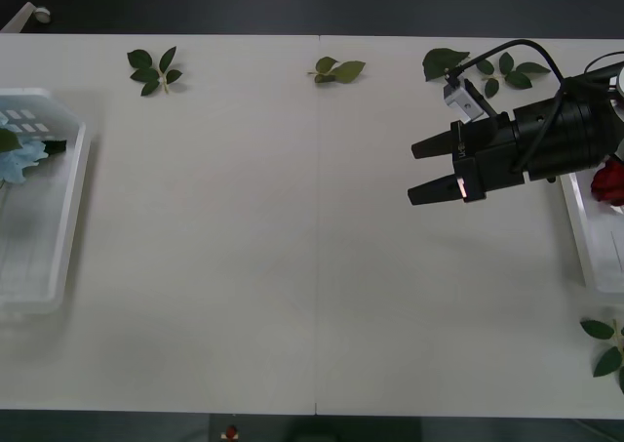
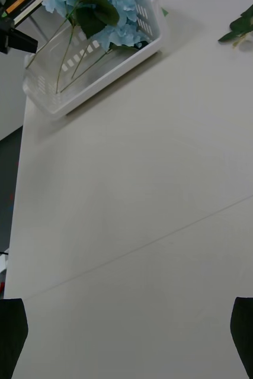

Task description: Put the red flowers into the right box and the blue flowers into the left box

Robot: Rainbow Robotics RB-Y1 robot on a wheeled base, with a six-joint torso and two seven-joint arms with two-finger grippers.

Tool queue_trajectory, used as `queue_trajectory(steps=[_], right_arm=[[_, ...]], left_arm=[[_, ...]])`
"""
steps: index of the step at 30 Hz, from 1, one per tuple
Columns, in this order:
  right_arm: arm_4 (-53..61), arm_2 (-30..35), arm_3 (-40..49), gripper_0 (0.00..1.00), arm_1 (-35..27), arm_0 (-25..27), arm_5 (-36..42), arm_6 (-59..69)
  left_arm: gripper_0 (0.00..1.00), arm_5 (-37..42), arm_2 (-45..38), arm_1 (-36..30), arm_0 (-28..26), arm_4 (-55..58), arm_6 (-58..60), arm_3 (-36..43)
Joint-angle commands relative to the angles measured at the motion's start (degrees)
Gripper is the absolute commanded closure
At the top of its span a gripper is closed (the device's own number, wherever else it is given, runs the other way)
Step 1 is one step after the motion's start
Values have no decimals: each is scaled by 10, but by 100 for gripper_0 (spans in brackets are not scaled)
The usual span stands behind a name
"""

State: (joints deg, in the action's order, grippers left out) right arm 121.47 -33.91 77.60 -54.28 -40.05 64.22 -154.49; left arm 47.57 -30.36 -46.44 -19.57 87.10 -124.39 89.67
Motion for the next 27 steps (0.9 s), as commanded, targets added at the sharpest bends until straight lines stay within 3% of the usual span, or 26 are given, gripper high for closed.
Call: queue_trajectory(steps=[1,6,13,17,27], right_arm=[[3,10,9,0,-20,-7,1,-5],[3,10,9,0,-20,-7,1,-5],[3,10,9,0,-20,-7,1,-5],[3,10,9,0,-20,-7,1,-5],[3,10,9,0,-20,-7,1,-5]], left_arm=[[0,79,-53,-15,9,47,-44,23],[0,199,-117,-15,25,91,-50,38],[0,288,-150,-15,56,133,-60,75],[0,274,-106,-23,70,174,-65,114],[0,126,118,-132,96,279,-75,216]])
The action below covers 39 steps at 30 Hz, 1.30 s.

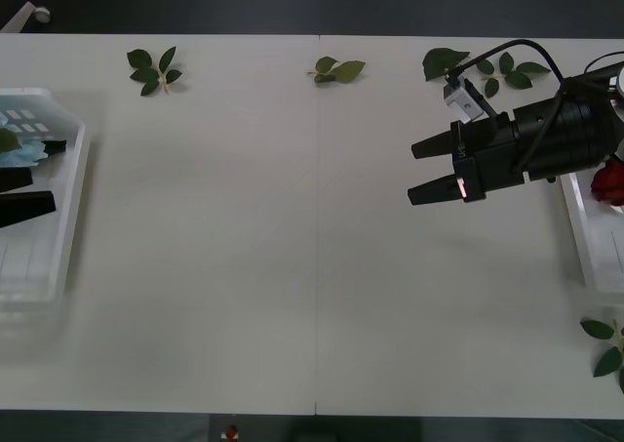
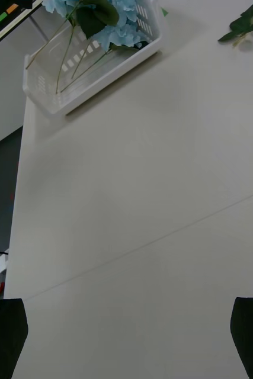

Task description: Put the red flowers into the right box and the blue flowers into the left box

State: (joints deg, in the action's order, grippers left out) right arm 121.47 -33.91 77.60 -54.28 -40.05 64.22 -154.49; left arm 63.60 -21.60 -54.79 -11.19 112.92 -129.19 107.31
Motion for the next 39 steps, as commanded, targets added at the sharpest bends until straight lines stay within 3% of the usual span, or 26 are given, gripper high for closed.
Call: queue_trajectory(steps=[1,7,15,18,30,39], right_arm=[[3,10,9,0,-20,-7,1,-5],[3,10,9,0,-20,-7,1,-5],[3,10,9,0,-20,-7,1,-5],[3,10,9,0,-20,-7,1,-5],[3,10,9,0,-20,-7,1,-5],[3,10,9,0,-20,-7,1,-5]], left_arm=[[0,-39,39,-54,16,20,-28,43],[0,-96,153,-98,43,40,-59,62],[0,-305,362,-161,96,105,-137,28],[0,-317,399,-161,123,125,-175,4],[0,-322,414,-166,172,301,-258,25],[0,-310,422,-167,171,320,-258,45]])
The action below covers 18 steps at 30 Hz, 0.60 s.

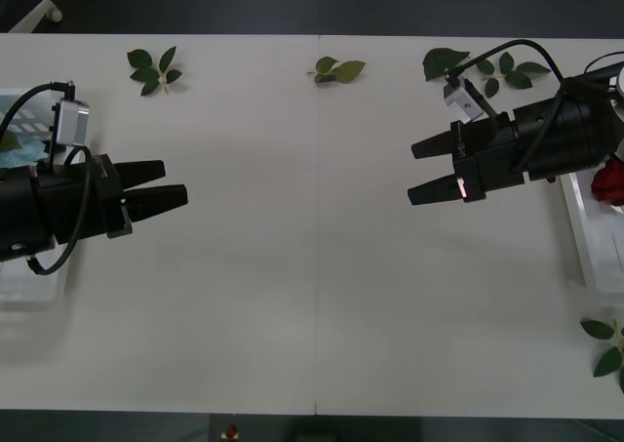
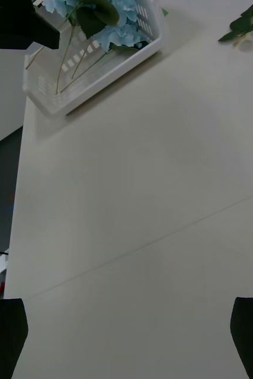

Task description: Put the red flowers into the right box and the blue flowers into the left box

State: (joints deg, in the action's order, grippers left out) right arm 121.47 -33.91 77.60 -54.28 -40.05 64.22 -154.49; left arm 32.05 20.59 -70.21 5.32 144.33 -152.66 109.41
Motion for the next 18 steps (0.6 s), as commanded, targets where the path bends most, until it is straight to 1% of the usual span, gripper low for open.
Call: queue_trajectory(steps=[1,5,11,13,16,18], right_arm=[[3,10,9,0,-20,-7,1,-5],[3,10,9,0,-20,-7,1,-5],[3,10,9,0,-20,-7,1,-5],[3,10,9,0,-20,-7,1,-5],[3,10,9,0,-20,-7,1,-5],[3,10,9,0,-20,-7,1,-5]], left_arm=[[0,6,2,-12,7,6,-23,27],[0,6,9,-2,7,7,-23,28],[0,8,20,53,2,17,-23,-13],[0,24,20,77,2,18,-23,-25],[0,44,20,83,3,2,-23,-27],[0,45,22,71,7,-16,-23,-23]])
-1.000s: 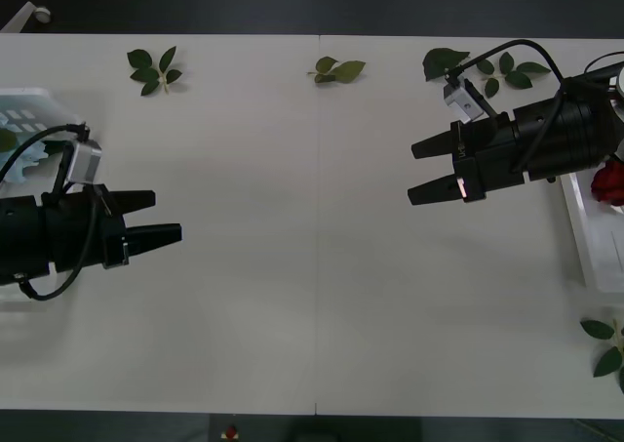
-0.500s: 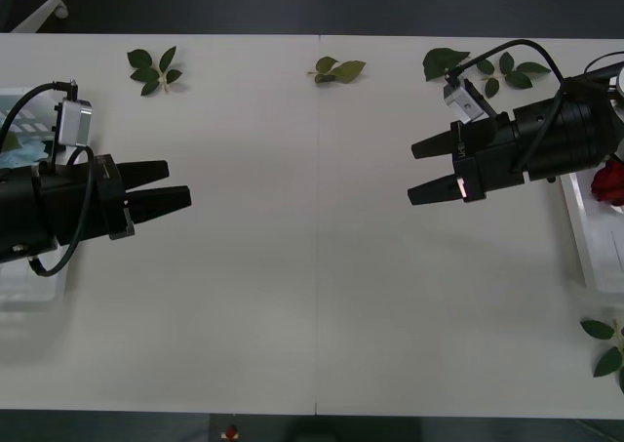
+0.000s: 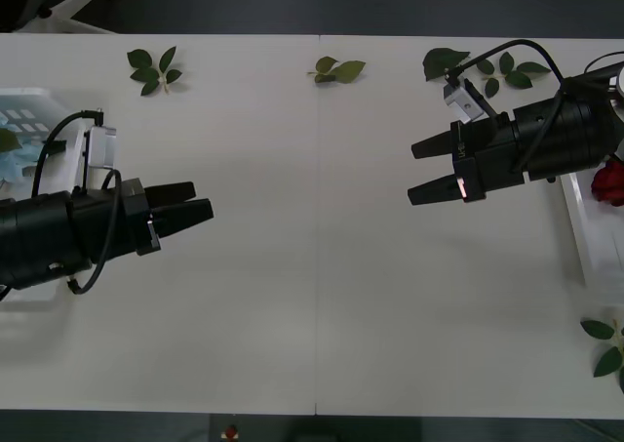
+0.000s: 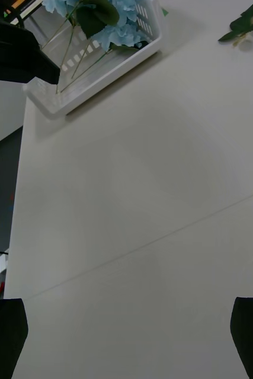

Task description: Put the red flowers into the right box and the blue flowers into the left box

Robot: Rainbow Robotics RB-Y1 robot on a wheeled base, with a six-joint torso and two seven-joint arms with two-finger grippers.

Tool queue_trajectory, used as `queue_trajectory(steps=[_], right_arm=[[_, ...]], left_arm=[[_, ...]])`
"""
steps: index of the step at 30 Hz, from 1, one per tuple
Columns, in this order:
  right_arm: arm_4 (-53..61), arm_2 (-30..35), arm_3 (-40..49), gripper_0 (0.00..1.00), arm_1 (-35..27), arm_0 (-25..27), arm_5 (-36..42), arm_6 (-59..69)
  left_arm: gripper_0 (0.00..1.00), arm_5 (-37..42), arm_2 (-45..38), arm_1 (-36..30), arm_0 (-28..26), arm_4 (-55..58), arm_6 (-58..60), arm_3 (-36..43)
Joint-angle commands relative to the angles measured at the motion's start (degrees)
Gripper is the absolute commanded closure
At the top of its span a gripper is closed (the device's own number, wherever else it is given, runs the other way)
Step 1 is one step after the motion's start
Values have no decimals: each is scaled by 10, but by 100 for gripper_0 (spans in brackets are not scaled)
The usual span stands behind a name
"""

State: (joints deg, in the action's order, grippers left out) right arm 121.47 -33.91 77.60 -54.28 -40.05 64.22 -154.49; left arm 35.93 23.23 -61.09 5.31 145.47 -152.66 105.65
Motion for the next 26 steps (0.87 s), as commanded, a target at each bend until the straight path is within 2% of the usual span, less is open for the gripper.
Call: queue_trajectory(steps=[1,8,26], right_arm=[[3,10,9,0,-20,-7,1,-5],[3,10,9,0,-20,-7,1,-5],[3,10,9,0,-20,-7,1,-5]], left_arm=[[0,9,1,-29,16,-26,-23,15],[0,7,40,-77,94,3,-23,19],[0,7,40,-77,94,3,-23,19]])
